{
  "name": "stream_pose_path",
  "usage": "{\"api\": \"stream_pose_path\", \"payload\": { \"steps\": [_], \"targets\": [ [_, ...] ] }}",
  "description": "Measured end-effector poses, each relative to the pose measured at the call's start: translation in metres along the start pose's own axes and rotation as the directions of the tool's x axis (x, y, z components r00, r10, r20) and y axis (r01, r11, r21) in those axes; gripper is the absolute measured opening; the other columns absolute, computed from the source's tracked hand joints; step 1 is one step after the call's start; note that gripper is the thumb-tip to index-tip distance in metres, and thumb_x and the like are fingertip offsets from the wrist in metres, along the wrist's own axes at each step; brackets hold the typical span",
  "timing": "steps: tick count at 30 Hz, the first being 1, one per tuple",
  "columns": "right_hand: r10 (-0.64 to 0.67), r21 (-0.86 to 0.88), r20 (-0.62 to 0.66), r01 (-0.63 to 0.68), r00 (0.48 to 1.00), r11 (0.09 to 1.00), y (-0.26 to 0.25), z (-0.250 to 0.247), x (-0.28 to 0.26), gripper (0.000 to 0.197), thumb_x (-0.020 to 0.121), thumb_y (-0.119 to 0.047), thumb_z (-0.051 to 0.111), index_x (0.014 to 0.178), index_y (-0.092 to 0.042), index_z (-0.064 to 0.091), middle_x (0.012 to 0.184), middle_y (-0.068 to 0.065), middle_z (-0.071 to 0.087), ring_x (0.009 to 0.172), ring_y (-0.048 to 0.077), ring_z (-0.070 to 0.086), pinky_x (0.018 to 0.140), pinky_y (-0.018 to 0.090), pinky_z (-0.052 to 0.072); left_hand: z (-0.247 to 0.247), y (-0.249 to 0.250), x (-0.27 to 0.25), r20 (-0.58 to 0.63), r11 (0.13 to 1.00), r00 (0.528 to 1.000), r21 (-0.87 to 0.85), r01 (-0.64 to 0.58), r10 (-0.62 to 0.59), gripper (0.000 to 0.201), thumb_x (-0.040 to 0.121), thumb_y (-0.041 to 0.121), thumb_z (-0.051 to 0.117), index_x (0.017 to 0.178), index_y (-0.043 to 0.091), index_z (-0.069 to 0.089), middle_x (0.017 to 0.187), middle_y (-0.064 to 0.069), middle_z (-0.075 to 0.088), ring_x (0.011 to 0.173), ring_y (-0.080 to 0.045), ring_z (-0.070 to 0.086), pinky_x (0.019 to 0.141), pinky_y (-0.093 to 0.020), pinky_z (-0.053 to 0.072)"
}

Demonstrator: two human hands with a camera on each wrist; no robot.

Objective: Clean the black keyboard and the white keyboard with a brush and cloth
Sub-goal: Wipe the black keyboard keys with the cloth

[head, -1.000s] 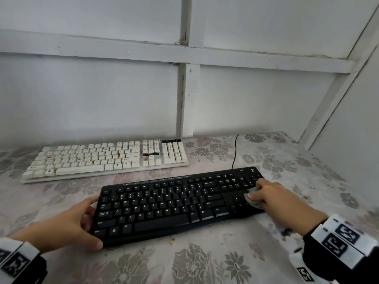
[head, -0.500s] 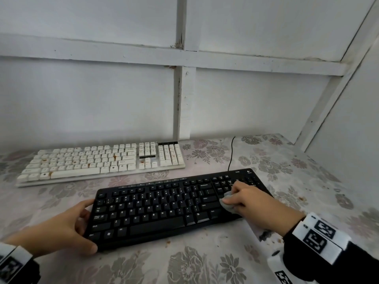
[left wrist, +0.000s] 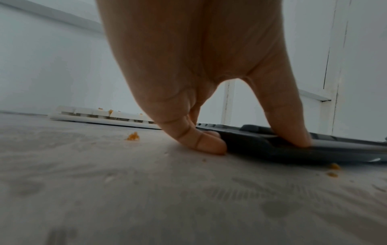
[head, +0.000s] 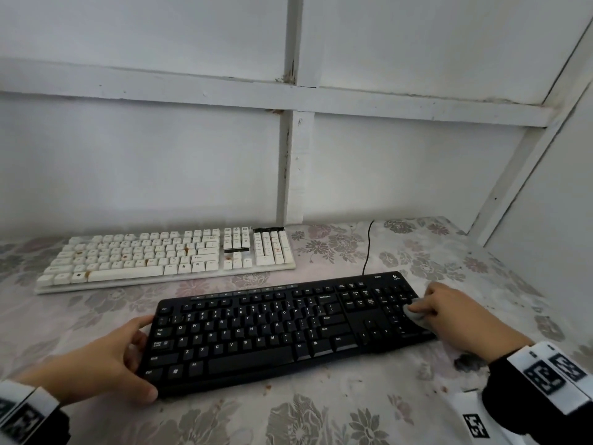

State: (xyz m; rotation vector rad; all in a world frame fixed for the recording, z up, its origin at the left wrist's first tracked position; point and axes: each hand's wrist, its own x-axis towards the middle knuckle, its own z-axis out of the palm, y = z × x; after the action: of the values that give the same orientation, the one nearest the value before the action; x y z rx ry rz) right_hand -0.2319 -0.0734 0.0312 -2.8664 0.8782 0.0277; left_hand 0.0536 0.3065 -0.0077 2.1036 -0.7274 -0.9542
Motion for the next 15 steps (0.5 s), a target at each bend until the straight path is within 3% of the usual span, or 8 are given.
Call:
{"api": "stream_pose_path", "payload": {
  "steps": [3,5,9,13,15],
  "targets": [
    [-0.09,0.068,0.023,0.088,0.996,0.994,-0.015,0.007,0.0,0.021,0.094,-0.029,0.054,0.094,-0.015,0.07,0.094,-0.005,0.049,0.083,0.009,0.052,0.069,0.015,0.035,0.0,0.0,0.0,0.006,1.0,1.0,-0.019,0.004,-0.004,0.139,-0.004,0.042,0.089,0.122,0.026,0.035,0.101,-0.011,0.054,0.058,-0.015,0.055,0.053,-0.023,0.046],
    [-0.118,0.112,0.03,0.114,0.993,0.987,-0.017,0.011,-0.002,0.023,0.094,-0.031,0.054,0.094,-0.015,0.07,0.095,-0.005,0.05,0.082,0.005,0.051,0.069,0.014,0.036,0.0,-0.002,0.0,0.0,0.999,1.0,-0.033,0.001,-0.001,0.138,-0.005,0.041,0.09,0.121,0.025,0.036,0.101,-0.011,0.054,0.054,-0.012,0.054,0.051,-0.022,0.047],
    [-0.045,0.081,0.021,0.043,0.999,0.996,0.004,0.005,0.001,0.025,0.093,-0.031,0.055,0.092,-0.014,0.072,0.093,-0.002,0.052,0.073,0.002,0.048,0.067,0.008,0.035,0.0,-0.003,0.0,-0.002,1.0,1.0,-0.026,-0.001,0.001,0.136,-0.005,0.043,0.089,0.119,0.026,0.037,0.102,-0.009,0.054,0.054,-0.011,0.054,0.052,-0.021,0.047],
    [0.139,0.02,0.016,-0.139,0.99,0.99,0.037,0.002,0.008,0.023,0.093,-0.029,0.056,0.097,-0.014,0.073,0.084,-0.003,0.048,0.07,0.008,0.047,0.059,0.014,0.033,0.0,0.001,-0.001,0.004,1.0,1.0,-0.007,-0.007,0.007,0.135,-0.006,0.049,0.087,0.118,0.03,0.035,0.104,-0.006,0.053,0.061,-0.014,0.053,0.055,-0.02,0.046],
    [0.2,-0.046,0.042,-0.198,0.979,0.979,0.046,0.004,0.007,0.021,0.093,-0.026,0.056,0.101,-0.012,0.07,0.081,-0.007,0.046,0.068,0.004,0.044,0.056,0.017,0.032,0.0,0.003,-0.002,0.005,1.0,1.0,0.005,-0.006,0.006,0.135,-0.005,0.051,0.086,0.119,0.032,0.033,0.105,-0.006,0.052,0.063,-0.014,0.054,0.056,-0.021,0.046]
  ]
}}
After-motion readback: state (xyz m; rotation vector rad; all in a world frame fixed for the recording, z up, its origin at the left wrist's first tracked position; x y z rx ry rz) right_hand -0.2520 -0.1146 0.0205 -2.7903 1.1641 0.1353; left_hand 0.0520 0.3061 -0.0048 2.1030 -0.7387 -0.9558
